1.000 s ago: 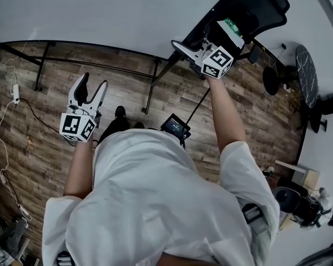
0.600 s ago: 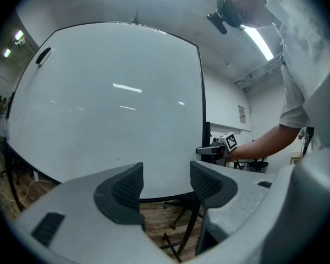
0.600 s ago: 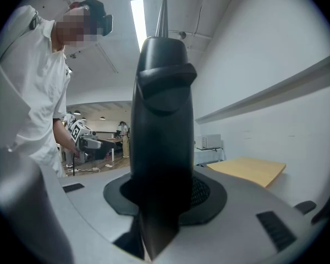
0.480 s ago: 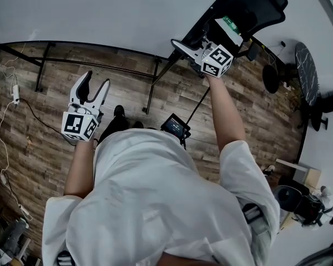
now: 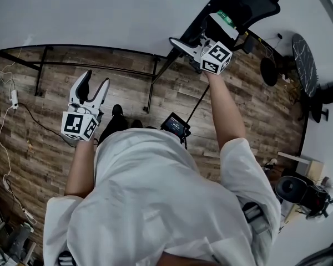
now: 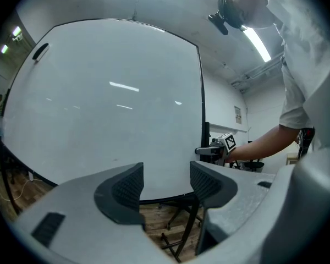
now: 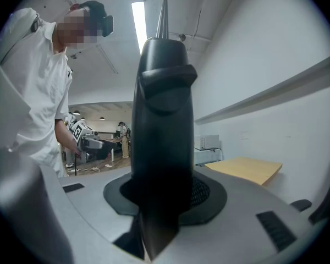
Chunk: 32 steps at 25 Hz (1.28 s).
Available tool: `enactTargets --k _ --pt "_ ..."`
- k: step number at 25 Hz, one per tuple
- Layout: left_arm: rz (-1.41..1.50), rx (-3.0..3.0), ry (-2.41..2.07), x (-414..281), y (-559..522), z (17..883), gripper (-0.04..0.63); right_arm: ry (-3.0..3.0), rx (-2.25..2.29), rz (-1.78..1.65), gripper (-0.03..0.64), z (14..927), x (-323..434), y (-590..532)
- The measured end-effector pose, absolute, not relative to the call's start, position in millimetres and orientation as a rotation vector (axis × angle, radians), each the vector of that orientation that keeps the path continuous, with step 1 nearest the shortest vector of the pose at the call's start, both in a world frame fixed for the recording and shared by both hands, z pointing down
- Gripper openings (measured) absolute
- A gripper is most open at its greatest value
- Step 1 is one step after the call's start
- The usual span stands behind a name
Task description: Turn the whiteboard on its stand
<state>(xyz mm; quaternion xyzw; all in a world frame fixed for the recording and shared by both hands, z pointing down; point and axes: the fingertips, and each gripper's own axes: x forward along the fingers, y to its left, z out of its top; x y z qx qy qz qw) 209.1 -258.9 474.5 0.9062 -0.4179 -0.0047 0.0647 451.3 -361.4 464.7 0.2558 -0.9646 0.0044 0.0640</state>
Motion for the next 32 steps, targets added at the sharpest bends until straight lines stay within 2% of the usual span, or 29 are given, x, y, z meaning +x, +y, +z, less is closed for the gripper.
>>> enactTargets --k 12,32 --pt "-0.012 2.810 -1.110 249 -272 463 0.270 -2.907 0.785 0.056 0.143 466 477 -357" --pt "0.007 2.811 -0.929 243 -275 487 0.270 -2.881 0.820 0.097 0.155 468 503 -337"
